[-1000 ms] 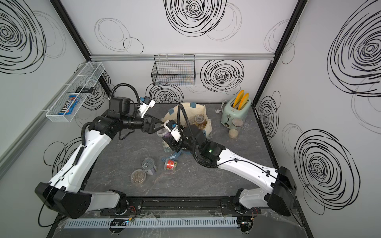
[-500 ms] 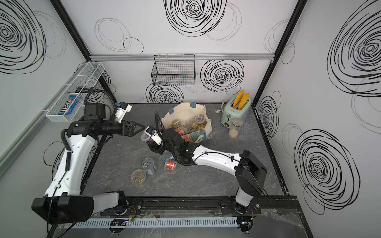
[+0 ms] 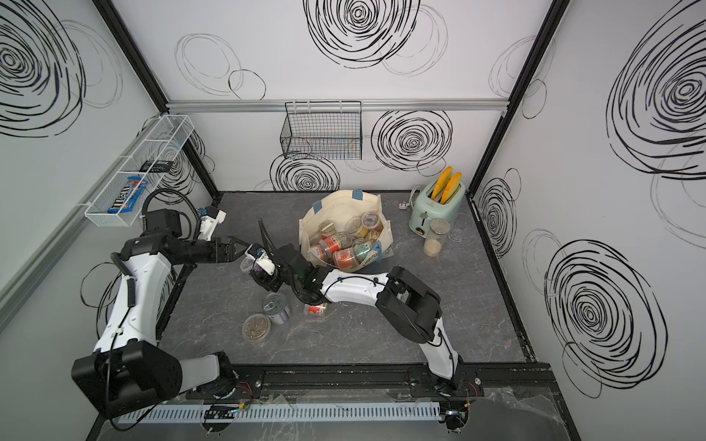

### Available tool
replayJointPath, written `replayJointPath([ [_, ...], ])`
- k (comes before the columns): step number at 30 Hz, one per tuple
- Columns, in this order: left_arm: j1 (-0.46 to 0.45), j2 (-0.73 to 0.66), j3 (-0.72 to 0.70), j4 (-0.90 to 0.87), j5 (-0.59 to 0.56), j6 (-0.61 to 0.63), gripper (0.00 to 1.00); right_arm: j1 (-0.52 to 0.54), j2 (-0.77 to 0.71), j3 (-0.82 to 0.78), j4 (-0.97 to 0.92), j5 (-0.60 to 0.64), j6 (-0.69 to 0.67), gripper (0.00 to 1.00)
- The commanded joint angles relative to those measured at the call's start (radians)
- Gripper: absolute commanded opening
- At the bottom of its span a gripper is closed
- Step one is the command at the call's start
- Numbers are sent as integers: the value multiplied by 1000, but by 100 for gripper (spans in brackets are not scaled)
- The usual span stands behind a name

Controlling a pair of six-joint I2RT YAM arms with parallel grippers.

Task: Take out the seed jars from the canvas bag
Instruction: Place the seed jar at the center of the board.

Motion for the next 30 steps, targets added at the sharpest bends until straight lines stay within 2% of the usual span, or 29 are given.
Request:
replayJointPath([
  [1,18,8,-39,76,-64,47,96,5,42,51,60,4,11,64],
  [9,17,36,-151,213,-84,41,96,-29,113,61,68,-16,4,64],
  [21,-6,89,-187,290,-103,4,96,-110,180,100,-12,-106,3,64],
  [30,-43,108,-212,331,-108,-29,96,-122,237,122,-42,-117,-2,64],
])
